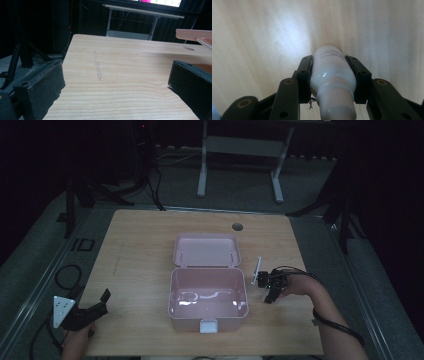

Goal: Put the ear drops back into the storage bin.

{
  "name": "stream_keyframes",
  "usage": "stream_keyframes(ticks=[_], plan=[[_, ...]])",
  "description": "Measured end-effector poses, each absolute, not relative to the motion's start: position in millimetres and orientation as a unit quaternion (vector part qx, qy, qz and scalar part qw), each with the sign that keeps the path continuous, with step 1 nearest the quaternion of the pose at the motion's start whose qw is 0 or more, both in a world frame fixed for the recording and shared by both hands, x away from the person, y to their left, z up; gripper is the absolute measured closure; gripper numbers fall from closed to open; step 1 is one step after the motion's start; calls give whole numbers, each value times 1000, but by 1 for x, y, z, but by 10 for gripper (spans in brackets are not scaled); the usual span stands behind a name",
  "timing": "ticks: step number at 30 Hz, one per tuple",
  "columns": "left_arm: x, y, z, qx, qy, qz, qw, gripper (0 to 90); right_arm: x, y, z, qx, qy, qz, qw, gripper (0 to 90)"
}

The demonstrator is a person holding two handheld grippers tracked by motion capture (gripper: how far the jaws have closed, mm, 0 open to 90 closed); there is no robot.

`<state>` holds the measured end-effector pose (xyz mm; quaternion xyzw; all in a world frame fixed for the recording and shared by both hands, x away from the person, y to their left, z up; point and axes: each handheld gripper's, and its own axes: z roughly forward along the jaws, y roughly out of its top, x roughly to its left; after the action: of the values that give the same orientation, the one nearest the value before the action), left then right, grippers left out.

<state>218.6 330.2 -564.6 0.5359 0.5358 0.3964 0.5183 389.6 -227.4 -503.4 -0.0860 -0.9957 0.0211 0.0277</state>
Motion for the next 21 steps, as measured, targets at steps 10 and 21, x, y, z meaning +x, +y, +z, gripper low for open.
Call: stream_keyframes(ticks=[10,21], plan=[[219,330,-565,536,537,395,518,4,369,-228,-501,-1,-999,46,-13,594],[219,330,-565,536,537,396,518,4,354,-225,-500,36,-997,53,-35,595]])
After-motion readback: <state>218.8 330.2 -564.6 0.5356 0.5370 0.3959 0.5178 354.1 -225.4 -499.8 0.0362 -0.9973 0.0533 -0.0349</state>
